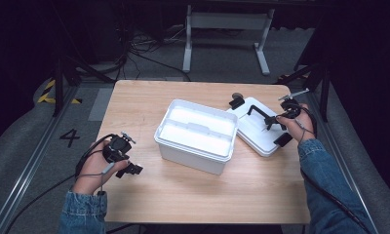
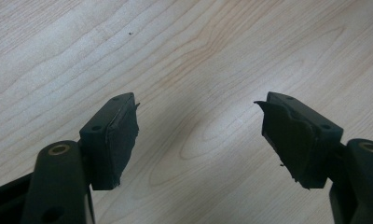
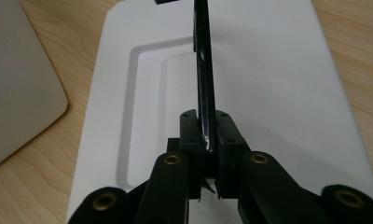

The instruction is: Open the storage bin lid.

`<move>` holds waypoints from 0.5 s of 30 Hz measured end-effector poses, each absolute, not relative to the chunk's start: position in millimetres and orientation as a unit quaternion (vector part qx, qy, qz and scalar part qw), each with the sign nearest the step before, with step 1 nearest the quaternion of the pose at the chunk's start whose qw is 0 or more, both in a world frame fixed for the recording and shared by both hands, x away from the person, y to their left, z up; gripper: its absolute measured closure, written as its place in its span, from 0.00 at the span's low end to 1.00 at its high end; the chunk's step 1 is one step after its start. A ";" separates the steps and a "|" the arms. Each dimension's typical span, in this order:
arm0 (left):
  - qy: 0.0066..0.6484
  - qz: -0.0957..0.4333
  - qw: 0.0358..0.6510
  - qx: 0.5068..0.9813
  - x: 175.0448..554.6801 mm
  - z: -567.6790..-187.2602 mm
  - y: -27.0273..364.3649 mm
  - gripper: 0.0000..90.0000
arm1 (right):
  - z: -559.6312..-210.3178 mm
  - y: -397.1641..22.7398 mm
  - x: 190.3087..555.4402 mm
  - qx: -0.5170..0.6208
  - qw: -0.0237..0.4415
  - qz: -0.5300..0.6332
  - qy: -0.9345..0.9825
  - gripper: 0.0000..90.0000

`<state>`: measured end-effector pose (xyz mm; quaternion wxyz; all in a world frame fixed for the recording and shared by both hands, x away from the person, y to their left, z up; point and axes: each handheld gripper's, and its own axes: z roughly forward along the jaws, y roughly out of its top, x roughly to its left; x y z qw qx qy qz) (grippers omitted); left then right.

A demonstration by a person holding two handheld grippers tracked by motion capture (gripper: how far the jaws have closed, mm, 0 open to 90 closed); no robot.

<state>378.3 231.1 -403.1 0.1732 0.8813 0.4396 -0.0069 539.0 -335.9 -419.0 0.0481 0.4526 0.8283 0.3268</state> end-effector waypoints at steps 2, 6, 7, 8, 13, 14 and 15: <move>0.440 -0.008 0.173 0.881 378.5 -403.6 231.1 0.31 | -421.5 -336.9 539.2 0.455 0.045 0.327 0.827 0.94; 0.438 -0.007 0.171 0.882 378.9 -404.2 230.9 0.31 | -426.2 -338.7 539.1 0.462 0.037 0.325 0.825 0.93; 0.438 -0.009 0.170 0.883 378.9 -404.3 230.8 0.31 | -427.5 -339.1 539.1 0.463 0.036 0.324 0.824 0.93; 0.438 -0.009 0.170 0.883 378.9 -404.3 230.8 0.31 | -427.5 -339.1 539.1 0.463 0.036 0.324 0.824 0.93; 0.437 -0.011 0.169 0.883 379.2 -405.0 230.5 0.31 | -428.2 -340.9 539.4 0.469 0.033 0.332 0.818 0.87; 0.437 -0.011 0.169 0.883 379.2 -405.0 230.5 0.31 | -428.2 -340.9 539.4 0.469 0.033 0.332 0.818 0.87; 0.435 -0.010 0.170 0.884 379.5 -404.9 230.5 0.31 | -427.7 -340.8 539.3 0.471 0.036 0.335 0.815 0.83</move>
